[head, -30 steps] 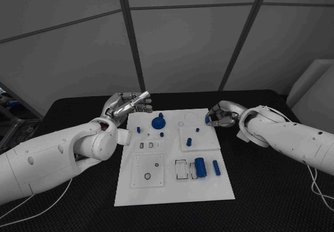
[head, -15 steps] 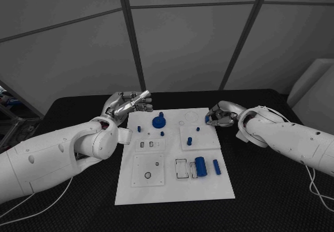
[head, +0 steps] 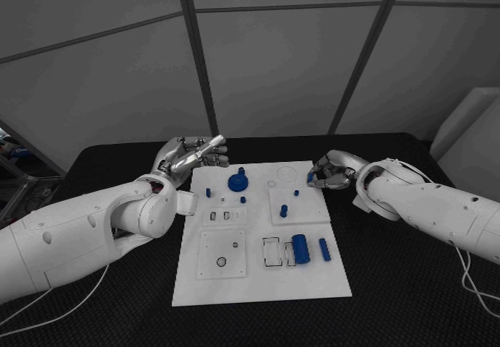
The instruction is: Assemble the parts on the task board
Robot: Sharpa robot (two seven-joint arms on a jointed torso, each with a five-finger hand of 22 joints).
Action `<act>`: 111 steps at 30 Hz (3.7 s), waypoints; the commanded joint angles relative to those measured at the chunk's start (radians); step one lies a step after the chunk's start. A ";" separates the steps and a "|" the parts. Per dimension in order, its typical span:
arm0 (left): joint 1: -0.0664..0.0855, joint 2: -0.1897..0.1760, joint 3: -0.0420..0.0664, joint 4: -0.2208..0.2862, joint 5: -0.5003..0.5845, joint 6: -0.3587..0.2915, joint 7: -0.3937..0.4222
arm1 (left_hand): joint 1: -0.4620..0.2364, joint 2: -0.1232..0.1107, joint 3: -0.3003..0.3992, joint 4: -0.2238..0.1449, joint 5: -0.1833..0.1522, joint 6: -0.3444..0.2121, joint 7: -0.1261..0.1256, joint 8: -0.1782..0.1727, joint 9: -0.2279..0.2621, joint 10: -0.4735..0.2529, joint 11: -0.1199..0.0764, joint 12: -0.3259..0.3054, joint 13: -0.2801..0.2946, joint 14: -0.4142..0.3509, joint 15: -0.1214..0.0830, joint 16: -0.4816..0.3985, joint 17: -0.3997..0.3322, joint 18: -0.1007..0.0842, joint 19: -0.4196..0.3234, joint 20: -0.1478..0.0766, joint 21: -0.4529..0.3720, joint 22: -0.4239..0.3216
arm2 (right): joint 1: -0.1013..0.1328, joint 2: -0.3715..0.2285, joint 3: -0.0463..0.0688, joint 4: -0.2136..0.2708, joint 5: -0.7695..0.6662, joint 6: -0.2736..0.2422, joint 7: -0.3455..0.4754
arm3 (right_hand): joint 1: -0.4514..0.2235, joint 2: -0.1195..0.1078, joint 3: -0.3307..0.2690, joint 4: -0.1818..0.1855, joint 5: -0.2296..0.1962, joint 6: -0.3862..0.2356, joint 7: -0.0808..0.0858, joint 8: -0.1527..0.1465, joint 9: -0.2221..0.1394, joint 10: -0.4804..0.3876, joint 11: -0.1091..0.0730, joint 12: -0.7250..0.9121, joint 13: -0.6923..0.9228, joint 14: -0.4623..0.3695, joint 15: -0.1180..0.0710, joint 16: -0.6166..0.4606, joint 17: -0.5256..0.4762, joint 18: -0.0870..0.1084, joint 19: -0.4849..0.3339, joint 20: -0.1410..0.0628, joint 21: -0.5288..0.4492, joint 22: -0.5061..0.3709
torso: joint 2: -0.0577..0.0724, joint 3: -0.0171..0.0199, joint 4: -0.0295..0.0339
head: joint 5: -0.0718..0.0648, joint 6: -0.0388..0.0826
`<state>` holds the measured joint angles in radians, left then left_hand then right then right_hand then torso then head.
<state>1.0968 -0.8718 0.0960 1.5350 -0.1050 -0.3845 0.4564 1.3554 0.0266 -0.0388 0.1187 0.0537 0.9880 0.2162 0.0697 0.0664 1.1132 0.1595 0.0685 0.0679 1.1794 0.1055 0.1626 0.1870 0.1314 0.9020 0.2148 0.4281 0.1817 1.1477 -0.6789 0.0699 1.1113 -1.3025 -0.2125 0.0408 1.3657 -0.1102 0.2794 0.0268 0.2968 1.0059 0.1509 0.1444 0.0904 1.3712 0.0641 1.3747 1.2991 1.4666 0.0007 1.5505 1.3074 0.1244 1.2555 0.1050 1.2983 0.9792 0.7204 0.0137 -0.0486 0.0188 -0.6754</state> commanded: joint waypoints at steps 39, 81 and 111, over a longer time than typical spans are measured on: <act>0.002 -0.004 0.001 -0.002 -0.005 0.008 -0.004 | 0.005 0.010 0.000 -0.007 -0.001 0.003 0.004 -0.004 0.000 0.002 -0.001 -0.003 0.001 -0.003 -0.001 -0.009 0.002 0.049 -0.009 0.000 0.001 -0.002 | 0.002 0.024 0.001 0.360 -0.040 -0.099 -0.168 | -0.022 0.024 0.018 0.005 0.032 0.047 -0.021 0.018 0.012 0.037 -0.016 0.030 0.038 0.097 -0.022 0.009 0.235 -0.028 0.053 -0.016 0.045 0.083 | -0.012 -0.0143 -0.0018 | 0.026 -0.001; 0.002 -0.006 0.001 -0.013 -0.005 0.003 0.001 | 0.009 0.011 0.002 -0.011 -0.001 0.002 0.005 -0.004 0.000 0.001 0.000 -0.004 0.000 -0.003 0.000 -0.010 0.003 0.050 -0.010 0.001 0.001 -0.002 | -0.009 0.228 -0.077 0.262 -0.178 -0.014 -0.230 | -0.033 0.026 0.016 0.010 0.021 0.046 -0.021 0.015 0.013 0.029 -0.017 0.022 0.028 0.096 -0.023 0.007 0.231 -0.027 0.053 -0.018 0.045 0.080 | -0.010 -0.0120 -0.0021 | 0.077 -0.034; 0.002 -0.004 0.001 -0.012 -0.005 0.008 -0.002 | 0.009 0.011 0.002 -0.012 -0.001 0.002 0.005 -0.004 0.000 0.001 0.000 -0.004 0.000 -0.003 0.000 -0.011 0.004 0.050 -0.010 0.001 0.001 -0.002 | -0.029 0.260 -0.078 0.225 -0.197 0.004 -0.232 | -0.046 0.023 0.011 0.015 0.017 0.043 -0.020 0.013 0.013 0.027 -0.016 0.020 0.026 0.096 -0.023 0.006 0.229 -0.027 0.051 -0.018 0.044 0.078 | -0.011 -0.0123 -0.0029 | 0.084 -0.043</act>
<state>1.0972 -0.8774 0.0960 1.5219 -0.1052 -0.3852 0.4509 1.3608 0.0319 -0.0388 0.1131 0.0537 0.9880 0.2162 0.0697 0.0664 1.1132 0.1595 0.0685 0.0678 1.1794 0.1055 0.1570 0.1893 0.1919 0.8984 0.2185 0.4281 0.1815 1.1197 -0.4203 -0.0066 1.3377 -1.4909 -0.2245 -0.1895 1.3273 -0.0878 0.2899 0.0347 0.3189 1.0455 0.1319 0.1538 0.1026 1.4043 0.0482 1.3977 1.3076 1.4668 -0.0163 1.5543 1.3074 0.1085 1.3030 0.0895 1.3417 1.0581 0.7099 0.0012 -0.0511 0.1029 -0.7185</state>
